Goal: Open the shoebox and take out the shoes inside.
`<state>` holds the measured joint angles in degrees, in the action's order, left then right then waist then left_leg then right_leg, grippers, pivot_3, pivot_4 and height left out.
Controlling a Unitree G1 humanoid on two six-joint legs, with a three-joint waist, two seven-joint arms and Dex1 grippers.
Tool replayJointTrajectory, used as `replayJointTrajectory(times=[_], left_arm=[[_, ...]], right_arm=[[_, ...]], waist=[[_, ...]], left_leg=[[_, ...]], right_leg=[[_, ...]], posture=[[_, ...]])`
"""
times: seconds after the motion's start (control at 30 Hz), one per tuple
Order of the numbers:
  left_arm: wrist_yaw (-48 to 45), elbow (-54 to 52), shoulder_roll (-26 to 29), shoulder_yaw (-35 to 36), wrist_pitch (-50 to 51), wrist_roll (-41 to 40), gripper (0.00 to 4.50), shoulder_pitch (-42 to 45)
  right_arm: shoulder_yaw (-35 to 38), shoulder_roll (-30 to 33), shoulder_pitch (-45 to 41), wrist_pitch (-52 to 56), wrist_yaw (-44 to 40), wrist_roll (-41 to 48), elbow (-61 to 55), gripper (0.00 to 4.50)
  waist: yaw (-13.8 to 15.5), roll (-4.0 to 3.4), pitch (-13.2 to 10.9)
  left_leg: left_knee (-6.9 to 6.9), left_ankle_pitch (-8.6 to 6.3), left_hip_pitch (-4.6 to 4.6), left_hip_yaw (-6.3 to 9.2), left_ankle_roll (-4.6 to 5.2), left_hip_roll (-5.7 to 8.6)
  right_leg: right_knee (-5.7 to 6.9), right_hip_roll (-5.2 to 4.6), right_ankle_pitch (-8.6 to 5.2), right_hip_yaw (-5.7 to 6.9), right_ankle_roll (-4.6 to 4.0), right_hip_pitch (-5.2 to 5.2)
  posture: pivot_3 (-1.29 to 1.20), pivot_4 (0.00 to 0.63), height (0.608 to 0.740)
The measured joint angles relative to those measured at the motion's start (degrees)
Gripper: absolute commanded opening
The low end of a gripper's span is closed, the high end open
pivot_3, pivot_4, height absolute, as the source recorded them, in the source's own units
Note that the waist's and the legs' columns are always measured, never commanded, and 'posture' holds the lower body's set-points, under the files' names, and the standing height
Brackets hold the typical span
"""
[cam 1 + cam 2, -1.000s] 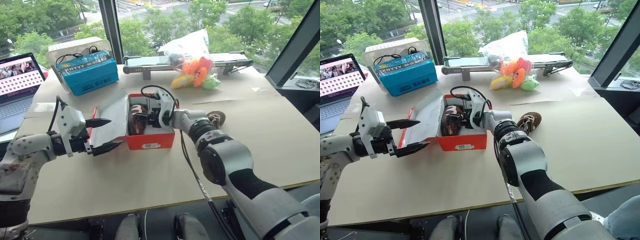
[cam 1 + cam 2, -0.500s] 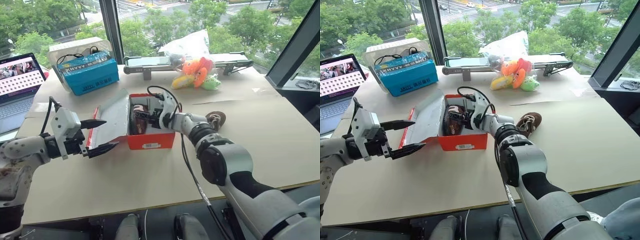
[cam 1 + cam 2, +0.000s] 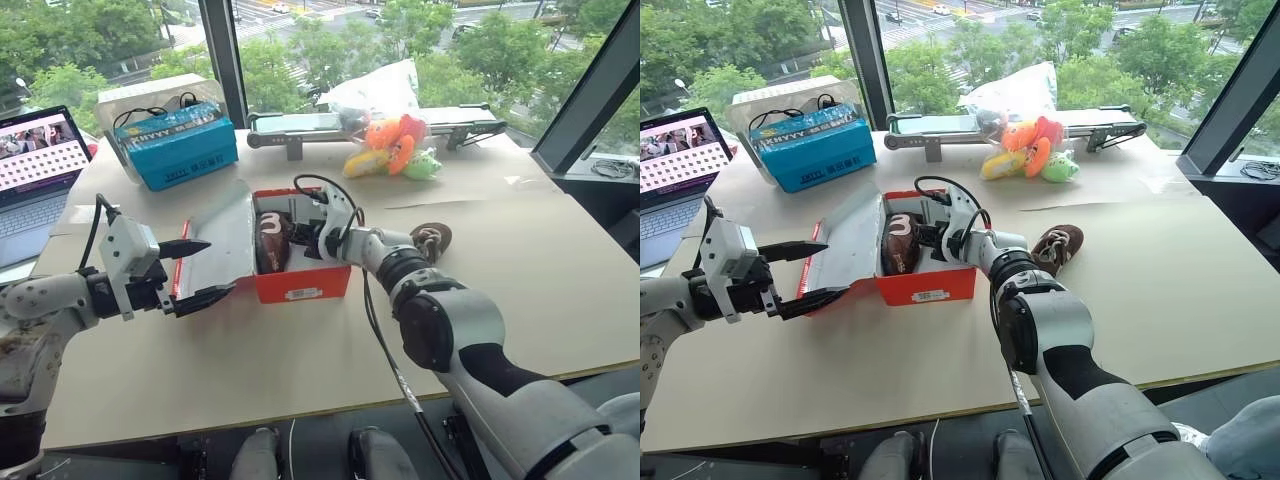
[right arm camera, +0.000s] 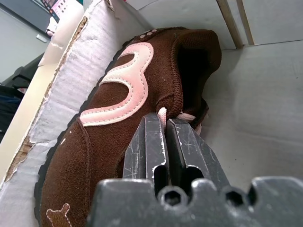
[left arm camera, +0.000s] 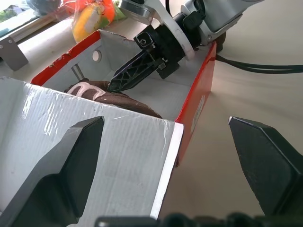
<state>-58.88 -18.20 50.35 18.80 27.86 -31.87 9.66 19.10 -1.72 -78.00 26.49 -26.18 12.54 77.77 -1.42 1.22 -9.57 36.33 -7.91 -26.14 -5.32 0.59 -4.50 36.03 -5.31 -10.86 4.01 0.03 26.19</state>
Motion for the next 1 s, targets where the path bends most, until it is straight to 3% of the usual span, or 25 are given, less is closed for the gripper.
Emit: replayJointTrajectory(times=[1.0], left_arm=[[-0.46,1.40,-0.05,-2.65,-0.04,0.06,4.50,3.44]], right_arm=[[-0.77,3.63,-5.57,-0.27,-2.33,-0.56,0.14,0.03]], waist=[[-0.03,0.00,-0.01]], left_leg=[[-0.03,0.00,-0.02,0.00,0.01,0.00]], right_leg=[[-0.03,0.01,0.00,0.00,0.00,0.02]], posture=[[0.00,0.150,0.740]])
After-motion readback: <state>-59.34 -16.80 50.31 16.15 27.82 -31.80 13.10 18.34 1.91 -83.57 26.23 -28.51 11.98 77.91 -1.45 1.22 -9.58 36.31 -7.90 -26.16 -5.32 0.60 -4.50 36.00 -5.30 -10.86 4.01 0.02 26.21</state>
